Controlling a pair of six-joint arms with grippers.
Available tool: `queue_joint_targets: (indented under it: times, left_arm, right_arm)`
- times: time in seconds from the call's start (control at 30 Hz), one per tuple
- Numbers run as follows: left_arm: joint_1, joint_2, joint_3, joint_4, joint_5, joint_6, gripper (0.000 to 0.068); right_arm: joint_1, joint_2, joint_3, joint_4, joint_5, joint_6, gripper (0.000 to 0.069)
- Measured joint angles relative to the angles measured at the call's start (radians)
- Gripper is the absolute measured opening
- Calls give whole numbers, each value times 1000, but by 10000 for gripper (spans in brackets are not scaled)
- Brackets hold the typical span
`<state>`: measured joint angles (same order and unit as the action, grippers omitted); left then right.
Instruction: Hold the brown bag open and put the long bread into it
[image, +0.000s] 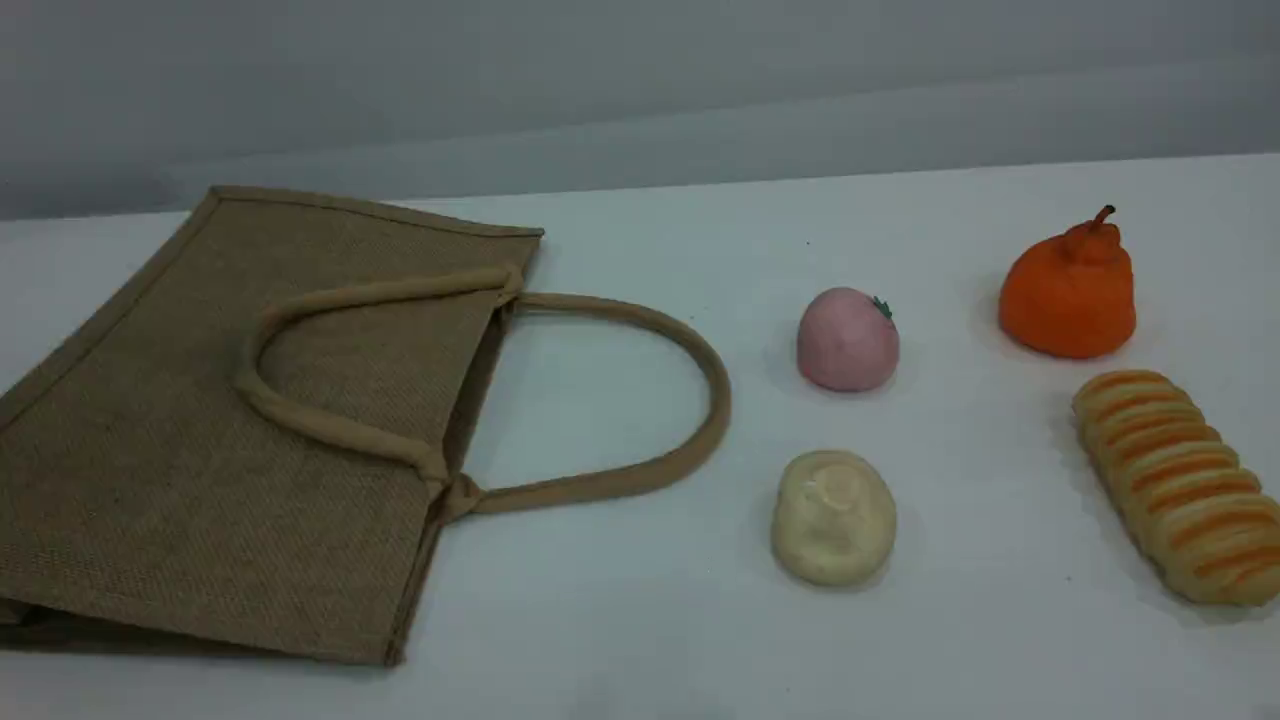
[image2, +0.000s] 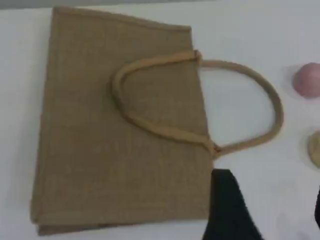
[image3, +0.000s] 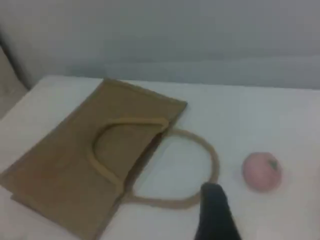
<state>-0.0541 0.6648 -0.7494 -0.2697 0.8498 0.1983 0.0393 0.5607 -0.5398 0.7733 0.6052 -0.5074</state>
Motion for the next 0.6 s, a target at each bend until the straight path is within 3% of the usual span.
queue_joint_targets:
  times: [0.23, 0.43, 0.6]
  left_arm:
    - [0, 220, -2, 8, -135, 1, 373]
    - [0, 448, -13, 10, -299, -1, 372]
    - [0, 653, -82, 69, -389, -31, 372]
  right_arm:
    - [0, 228, -75, 135, -98, -152, 396]
    - [0, 456, -156, 225, -102, -238, 396]
    - [0, 627, -176, 344, -121, -349, 396]
